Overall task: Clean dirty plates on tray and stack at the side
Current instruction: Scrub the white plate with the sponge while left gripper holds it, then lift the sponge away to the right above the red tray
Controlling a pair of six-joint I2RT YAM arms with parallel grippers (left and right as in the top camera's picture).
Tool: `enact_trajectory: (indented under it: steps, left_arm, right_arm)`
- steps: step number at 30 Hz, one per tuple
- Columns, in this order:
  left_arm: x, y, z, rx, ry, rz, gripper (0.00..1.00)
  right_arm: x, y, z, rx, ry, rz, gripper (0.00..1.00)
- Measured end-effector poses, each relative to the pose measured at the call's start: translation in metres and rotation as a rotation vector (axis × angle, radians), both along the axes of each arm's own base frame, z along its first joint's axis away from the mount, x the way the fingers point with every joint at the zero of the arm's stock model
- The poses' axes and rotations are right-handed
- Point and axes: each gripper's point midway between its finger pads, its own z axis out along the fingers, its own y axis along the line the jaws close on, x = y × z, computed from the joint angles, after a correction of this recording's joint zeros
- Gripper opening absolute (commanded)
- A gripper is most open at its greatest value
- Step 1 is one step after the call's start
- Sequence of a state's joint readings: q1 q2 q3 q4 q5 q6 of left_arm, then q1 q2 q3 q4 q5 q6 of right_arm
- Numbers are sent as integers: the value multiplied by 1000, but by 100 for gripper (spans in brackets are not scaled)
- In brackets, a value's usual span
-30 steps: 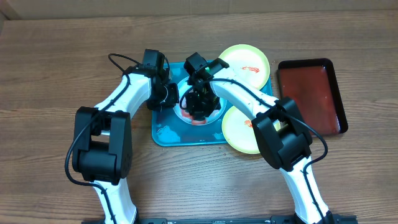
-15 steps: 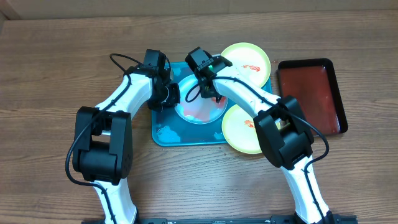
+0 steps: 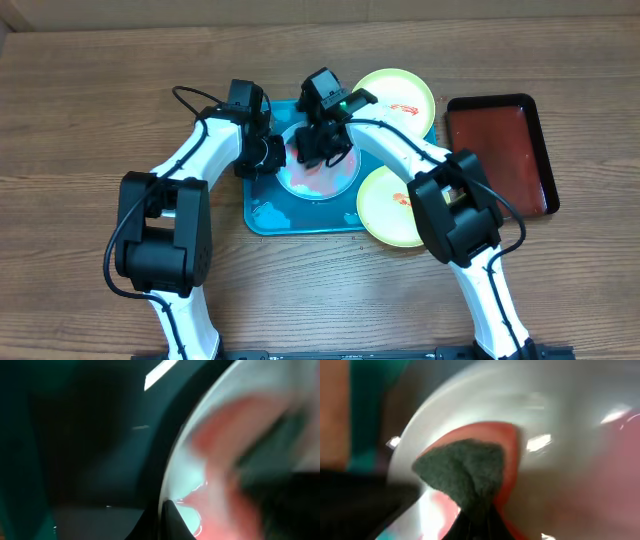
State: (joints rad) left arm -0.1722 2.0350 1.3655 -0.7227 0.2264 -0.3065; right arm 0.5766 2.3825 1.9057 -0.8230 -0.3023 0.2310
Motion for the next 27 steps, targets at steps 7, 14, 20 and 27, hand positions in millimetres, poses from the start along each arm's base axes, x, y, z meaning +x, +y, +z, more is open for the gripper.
enact_trajectory:
  steps: [7,14,20,27]
  left_arm:
    - [0,1,0,0,-1,2,4]
    - [2,1,0,2,-7,2,4]
    - [11,4,1,22,-46,4,4]
    - [17,8,5,58,-80,-52,4]
  right_arm:
    - [-66,10,0,77,298,85,4]
    - [-68,-4,-2,-31,295,40,4]
    - [-51,-35,14,-161,216,-53,4]
    - [-7,-84,129,-73,9,-205,4]
